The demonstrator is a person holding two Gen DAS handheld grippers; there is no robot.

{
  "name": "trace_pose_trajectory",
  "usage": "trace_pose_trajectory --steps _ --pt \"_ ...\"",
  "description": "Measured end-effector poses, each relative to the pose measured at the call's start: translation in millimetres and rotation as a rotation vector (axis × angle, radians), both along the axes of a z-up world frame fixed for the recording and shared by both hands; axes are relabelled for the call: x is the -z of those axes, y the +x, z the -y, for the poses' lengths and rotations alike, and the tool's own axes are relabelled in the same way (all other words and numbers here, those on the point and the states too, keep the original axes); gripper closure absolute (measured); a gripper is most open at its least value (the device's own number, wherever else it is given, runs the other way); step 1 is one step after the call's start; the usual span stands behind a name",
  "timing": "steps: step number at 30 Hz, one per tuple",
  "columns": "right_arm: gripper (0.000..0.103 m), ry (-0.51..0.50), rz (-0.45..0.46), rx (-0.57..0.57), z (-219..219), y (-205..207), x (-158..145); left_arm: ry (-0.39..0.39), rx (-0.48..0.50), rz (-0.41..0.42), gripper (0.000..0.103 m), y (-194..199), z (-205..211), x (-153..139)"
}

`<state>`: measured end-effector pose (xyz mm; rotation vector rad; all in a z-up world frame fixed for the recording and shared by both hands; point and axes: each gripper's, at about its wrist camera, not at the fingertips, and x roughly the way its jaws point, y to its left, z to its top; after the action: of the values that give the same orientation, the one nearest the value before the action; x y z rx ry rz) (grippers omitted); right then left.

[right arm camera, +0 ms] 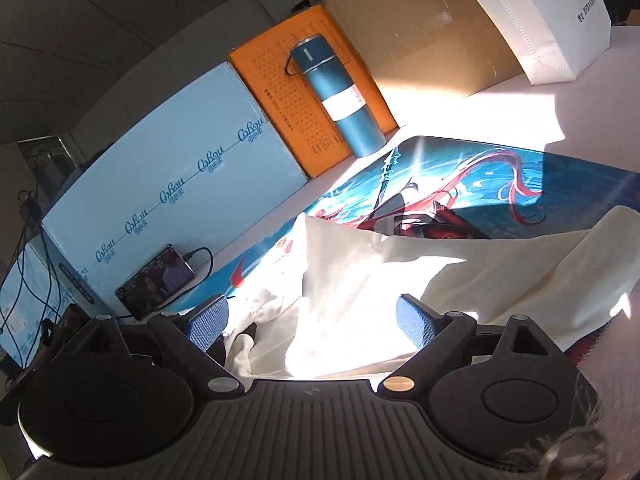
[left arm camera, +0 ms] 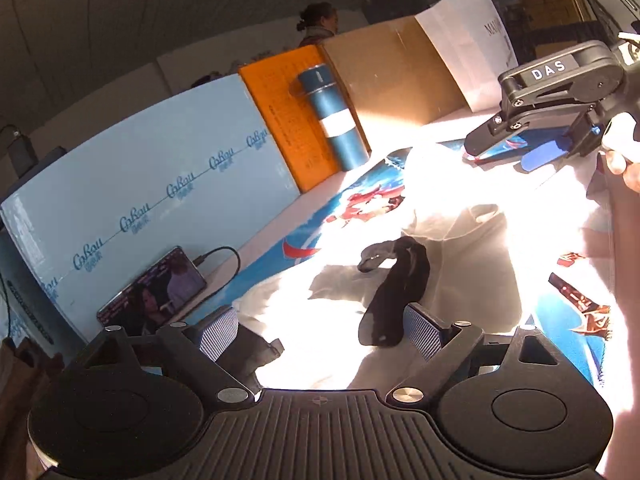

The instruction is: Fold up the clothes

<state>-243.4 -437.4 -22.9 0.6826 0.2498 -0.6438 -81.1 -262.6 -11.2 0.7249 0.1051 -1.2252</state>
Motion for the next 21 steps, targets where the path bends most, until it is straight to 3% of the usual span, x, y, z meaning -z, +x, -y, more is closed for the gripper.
trace_pose_trajectory --steps 4,5,6,7,8,9,14,18,21 --pt "0.022 -0.036 -0.128 -0.011 -1 28 6 0.069 0.032 -0.059 0.053 7 20 5" --pt "0.037 -0.054 -0.157 -0.001 -1 30 7 0.080 0.043 -0.101 0.062 11 22 4" --pt "0.056 -0.076 -0.183 0.010 0 31 8 0.093 0.057 -0.145 0.078 15 24 3" --pt "0.068 -0.098 -0.208 0.021 1 32 9 0.102 0.072 -0.184 0.089 18 25 2" --pt "0.086 -0.106 -0.209 0.018 5 30 10 0.095 0.072 -0.187 0.094 19 26 2" --pt "0.094 -0.108 -0.198 0.009 11 27 10 0.080 0.062 -0.175 0.097 20 26 1" --pt "0.099 -0.258 -0.224 0.080 30 18 -2 -0.073 -0.067 -0.130 0.097 46 50 -24" --pt "0.099 -0.299 -0.263 0.103 59 25 -8 -0.201 -0.172 -0.095 0.097 68 89 -41" --pt "0.100 -0.330 -0.293 0.121 80 29 -13 -0.250 -0.215 -0.100 0.098 79 125 -46"
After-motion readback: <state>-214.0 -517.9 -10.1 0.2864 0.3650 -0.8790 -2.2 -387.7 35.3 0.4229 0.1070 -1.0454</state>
